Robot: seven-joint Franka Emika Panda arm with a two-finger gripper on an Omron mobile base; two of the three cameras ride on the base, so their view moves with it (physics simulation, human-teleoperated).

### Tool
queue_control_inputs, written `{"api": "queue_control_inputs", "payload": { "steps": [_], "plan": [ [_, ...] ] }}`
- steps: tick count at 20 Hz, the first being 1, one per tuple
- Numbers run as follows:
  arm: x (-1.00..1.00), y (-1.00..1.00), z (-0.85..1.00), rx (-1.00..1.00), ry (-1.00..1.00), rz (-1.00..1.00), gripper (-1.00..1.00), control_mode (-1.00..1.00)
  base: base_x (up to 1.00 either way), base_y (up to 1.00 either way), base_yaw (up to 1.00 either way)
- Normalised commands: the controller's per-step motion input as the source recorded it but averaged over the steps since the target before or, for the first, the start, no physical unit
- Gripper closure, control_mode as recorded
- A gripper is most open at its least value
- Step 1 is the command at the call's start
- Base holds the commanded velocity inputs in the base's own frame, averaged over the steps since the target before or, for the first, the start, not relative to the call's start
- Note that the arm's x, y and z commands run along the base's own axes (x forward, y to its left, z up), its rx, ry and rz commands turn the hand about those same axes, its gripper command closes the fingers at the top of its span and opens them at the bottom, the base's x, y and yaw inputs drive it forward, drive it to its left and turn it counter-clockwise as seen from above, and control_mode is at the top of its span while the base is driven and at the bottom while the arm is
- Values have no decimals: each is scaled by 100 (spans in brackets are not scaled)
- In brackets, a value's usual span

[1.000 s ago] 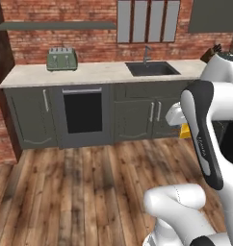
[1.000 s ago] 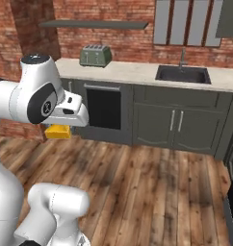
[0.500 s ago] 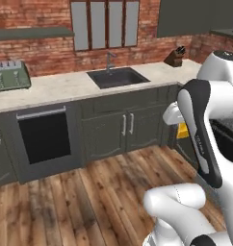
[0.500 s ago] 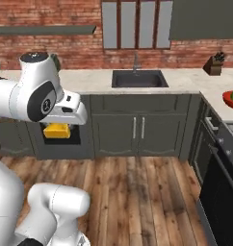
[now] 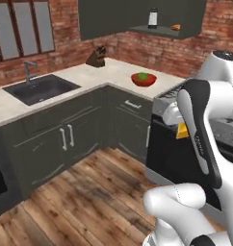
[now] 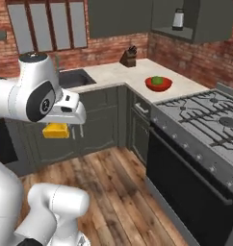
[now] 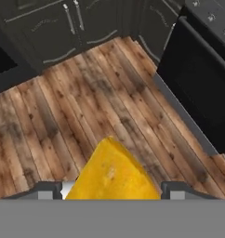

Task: Pick the cheese from the fridge and the cheese grater from the cabinet and place them next to the salad bowl.

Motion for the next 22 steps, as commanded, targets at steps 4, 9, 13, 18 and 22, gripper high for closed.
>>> {"api": "queue_control_inputs", "payload": {
  "steps": [4, 9, 13, 18, 22],
  "plan": [
    [0, 0, 0, 0, 0, 0, 100, 100, 34, 19, -70],
    [0, 0, 0, 0, 0, 0, 100, 100, 35, 20, -70],
    [0, 0, 0, 0, 0, 0, 100, 100, 37, 21, -69],
    [0, 0, 0, 0, 0, 0, 100, 100, 47, 61, -62],
    [0, 0, 0, 0, 0, 0, 100, 100, 62, 100, -52]
  ]
}}
